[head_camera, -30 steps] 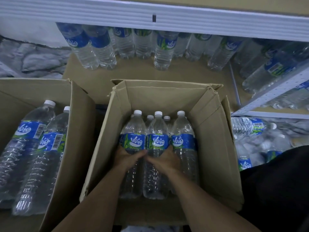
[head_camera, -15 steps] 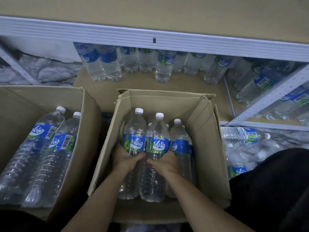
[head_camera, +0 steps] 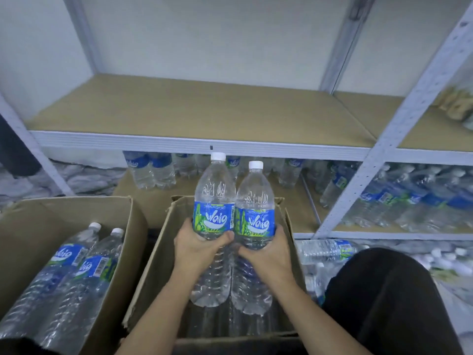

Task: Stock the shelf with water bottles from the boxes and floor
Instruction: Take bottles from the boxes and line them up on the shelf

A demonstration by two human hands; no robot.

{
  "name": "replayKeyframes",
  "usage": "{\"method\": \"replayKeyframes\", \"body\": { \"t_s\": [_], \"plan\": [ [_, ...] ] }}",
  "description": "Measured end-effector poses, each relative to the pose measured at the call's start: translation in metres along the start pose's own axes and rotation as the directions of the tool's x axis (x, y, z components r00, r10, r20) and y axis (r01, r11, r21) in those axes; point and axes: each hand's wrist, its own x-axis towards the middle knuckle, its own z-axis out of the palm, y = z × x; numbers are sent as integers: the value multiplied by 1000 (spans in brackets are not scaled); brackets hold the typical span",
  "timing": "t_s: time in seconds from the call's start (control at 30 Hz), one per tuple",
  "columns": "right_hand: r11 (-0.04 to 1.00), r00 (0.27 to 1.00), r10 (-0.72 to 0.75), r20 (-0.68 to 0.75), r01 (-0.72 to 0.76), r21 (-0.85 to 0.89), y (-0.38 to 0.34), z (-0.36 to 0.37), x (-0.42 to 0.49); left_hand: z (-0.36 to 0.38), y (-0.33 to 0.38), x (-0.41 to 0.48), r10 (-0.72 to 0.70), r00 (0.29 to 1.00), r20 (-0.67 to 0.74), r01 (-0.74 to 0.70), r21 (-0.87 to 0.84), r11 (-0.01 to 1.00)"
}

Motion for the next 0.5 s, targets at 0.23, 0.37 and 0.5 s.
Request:
{"method": "replayKeyframes", "body": {
  "t_s": [0.23,0.37,0.5],
  "plan": [
    [974,972,-210,-102,217,63,-72,-67,8,8,97,-16,255,967,-14,-255,-113,960],
    [951,948,-295,-121,304,63,-117,-101,32,16,156,-16,353,935,-38,-354,-153,923],
    [920,915,-375,-146,387,58,-162,-134,62,30,218,-6,462,886,-42,-463,-165,871]
  ]
}}
